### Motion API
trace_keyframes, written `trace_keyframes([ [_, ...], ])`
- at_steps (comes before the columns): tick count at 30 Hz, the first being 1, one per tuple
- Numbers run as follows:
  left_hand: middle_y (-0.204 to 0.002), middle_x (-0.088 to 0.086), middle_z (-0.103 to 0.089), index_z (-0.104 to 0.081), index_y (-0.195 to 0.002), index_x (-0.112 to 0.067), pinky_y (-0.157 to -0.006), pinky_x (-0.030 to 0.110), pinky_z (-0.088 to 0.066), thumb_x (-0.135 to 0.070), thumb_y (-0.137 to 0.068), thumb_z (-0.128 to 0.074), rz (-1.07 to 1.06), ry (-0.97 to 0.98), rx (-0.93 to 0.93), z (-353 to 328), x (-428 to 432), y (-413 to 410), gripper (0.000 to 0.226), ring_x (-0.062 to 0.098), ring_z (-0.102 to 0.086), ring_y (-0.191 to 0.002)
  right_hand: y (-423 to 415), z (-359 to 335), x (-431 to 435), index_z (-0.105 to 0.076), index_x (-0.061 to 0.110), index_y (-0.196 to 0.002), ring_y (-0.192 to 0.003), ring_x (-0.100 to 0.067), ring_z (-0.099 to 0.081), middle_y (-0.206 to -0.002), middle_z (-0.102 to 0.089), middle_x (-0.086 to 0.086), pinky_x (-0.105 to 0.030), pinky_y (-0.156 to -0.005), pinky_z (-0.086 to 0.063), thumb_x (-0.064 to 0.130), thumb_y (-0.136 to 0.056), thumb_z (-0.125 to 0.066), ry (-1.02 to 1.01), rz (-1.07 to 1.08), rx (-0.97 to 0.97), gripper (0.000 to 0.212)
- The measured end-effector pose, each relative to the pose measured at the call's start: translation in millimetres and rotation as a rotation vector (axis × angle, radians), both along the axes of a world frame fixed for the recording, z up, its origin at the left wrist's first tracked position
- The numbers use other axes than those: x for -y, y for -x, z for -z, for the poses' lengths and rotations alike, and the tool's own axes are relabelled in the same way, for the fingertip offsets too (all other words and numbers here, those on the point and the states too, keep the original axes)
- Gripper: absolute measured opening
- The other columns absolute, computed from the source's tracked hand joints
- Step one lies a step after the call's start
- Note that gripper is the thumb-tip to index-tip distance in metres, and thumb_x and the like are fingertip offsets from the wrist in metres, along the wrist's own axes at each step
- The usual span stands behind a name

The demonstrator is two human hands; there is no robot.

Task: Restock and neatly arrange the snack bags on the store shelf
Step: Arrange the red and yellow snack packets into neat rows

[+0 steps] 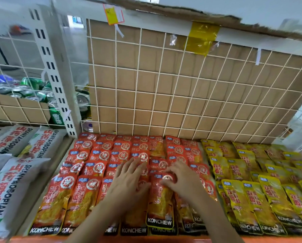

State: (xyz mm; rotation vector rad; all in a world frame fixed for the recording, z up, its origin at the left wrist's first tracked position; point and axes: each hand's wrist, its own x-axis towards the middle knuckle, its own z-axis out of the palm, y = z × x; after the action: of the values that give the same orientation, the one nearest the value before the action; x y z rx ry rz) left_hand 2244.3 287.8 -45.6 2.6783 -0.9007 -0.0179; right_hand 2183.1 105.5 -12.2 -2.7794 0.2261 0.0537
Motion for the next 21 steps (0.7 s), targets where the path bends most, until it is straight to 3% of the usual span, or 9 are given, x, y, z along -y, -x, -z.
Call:
trace_keyframes([
  [3, -0.155, -0.011, -0.010, -0.011, -0.147, -0.034, -0.113, 0.029, 0.010, -0.084, -0.059, 0.007, -0.012, 0.002, -0.014, 3.0, 8.3, 3.5, 0.103, 0.009, 0.001, -0.143, 1.3, 0.1, 3.6, -0.054, 0.028, -0.122, -0.115, -0.006, -0.043, -0.118, -0.047, 0.010, -0.022, -0.099, -0.036, 0.060, -0.080, -0.055, -0.011, -0.065, 0.021, 0.053],
  [6, -0.154, -0.011, -0.016, -0.017, -0.146, -0.033, -0.118, 0.032, 0.001, -0.085, -0.056, 0.023, -0.041, 0.033, -0.015, 6.9, 12.1, 6.4, 0.112, 0.008, -0.003, -0.143, 2.2, 0.0, 6.4, -0.058, 0.027, -0.108, -0.104, -0.002, -0.045, -0.109, -0.049, 0.013, -0.012, -0.088, -0.034, 0.045, -0.085, -0.058, -0.126, -0.092, 0.123, 0.029],
  [9, -0.152, -0.012, -0.020, -0.022, -0.145, -0.032, -0.119, 0.034, -0.006, -0.083, -0.060, 0.023, -0.092, 0.095, -0.037, 8.5, 14.6, 8.2, 0.108, 0.007, -0.007, -0.142, 4.0, -2.5, 11.2, -0.056, 0.029, -0.091, -0.083, 0.008, -0.048, -0.089, -0.051, 0.021, -0.004, -0.071, -0.034, 0.031, -0.088, -0.060, -0.274, -0.085, 0.207, 0.006],
  [13, -0.151, -0.013, -0.023, -0.026, -0.143, -0.034, -0.118, 0.036, -0.010, -0.083, -0.064, 0.018, -0.166, 0.126, -0.046, 6.3, 17.4, 10.9, 0.103, 0.007, -0.011, -0.141, 5.0, -1.3, 28.5, -0.057, 0.026, -0.084, -0.079, 0.002, -0.058, -0.082, -0.063, 0.015, -0.011, -0.067, -0.040, 0.022, -0.088, -0.061, -0.404, -0.061, 0.217, 0.007],
  [18, -0.150, -0.012, -0.026, -0.028, -0.142, -0.034, -0.117, 0.032, -0.007, -0.067, -0.074, 0.001, -0.236, 0.109, -0.036, 7.9, 17.9, 12.4, 0.081, 0.009, -0.014, -0.141, 4.8, 6.1, 54.8, -0.064, 0.023, -0.094, -0.098, -0.008, -0.060, -0.101, -0.066, 0.009, -0.031, -0.089, -0.048, 0.020, -0.088, -0.062, -0.407, 0.045, 0.187, 0.007],
  [21, -0.150, -0.011, -0.025, -0.028, -0.143, -0.033, -0.115, 0.029, -0.002, -0.068, -0.074, 0.000, -0.229, 0.096, -0.024, 8.9, 17.4, 12.9, 0.082, 0.010, -0.013, -0.141, 5.8, 5.4, 60.8, -0.061, 0.026, -0.092, -0.093, -0.006, -0.058, -0.094, -0.062, 0.014, -0.025, -0.081, -0.048, 0.022, -0.089, -0.060, -0.343, 0.045, 0.167, 0.005],
])
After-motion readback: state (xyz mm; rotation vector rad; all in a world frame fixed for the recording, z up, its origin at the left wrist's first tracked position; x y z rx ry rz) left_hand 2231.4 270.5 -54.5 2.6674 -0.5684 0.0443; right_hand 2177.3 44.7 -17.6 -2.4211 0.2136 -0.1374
